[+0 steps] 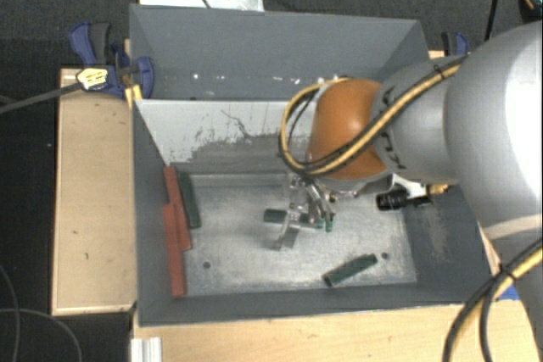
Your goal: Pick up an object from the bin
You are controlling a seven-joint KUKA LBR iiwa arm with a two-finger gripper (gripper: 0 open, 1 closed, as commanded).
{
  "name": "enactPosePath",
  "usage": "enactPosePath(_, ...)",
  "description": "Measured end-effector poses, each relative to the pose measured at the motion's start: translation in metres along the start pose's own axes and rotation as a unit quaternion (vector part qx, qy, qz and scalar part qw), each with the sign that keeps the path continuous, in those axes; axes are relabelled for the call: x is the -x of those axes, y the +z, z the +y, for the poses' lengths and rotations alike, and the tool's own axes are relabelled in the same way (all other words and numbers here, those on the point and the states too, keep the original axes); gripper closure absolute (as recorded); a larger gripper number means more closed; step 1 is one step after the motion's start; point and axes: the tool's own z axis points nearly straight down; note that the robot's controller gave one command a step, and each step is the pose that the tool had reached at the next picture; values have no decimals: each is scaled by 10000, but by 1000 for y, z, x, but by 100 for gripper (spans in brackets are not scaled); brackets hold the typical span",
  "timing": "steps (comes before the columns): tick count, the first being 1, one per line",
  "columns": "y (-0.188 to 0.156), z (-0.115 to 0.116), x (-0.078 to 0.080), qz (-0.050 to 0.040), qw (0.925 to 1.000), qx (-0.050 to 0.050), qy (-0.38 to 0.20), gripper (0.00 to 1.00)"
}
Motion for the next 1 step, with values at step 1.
enactPosePath(1,0,0,0,-6,10000,2,14,0)
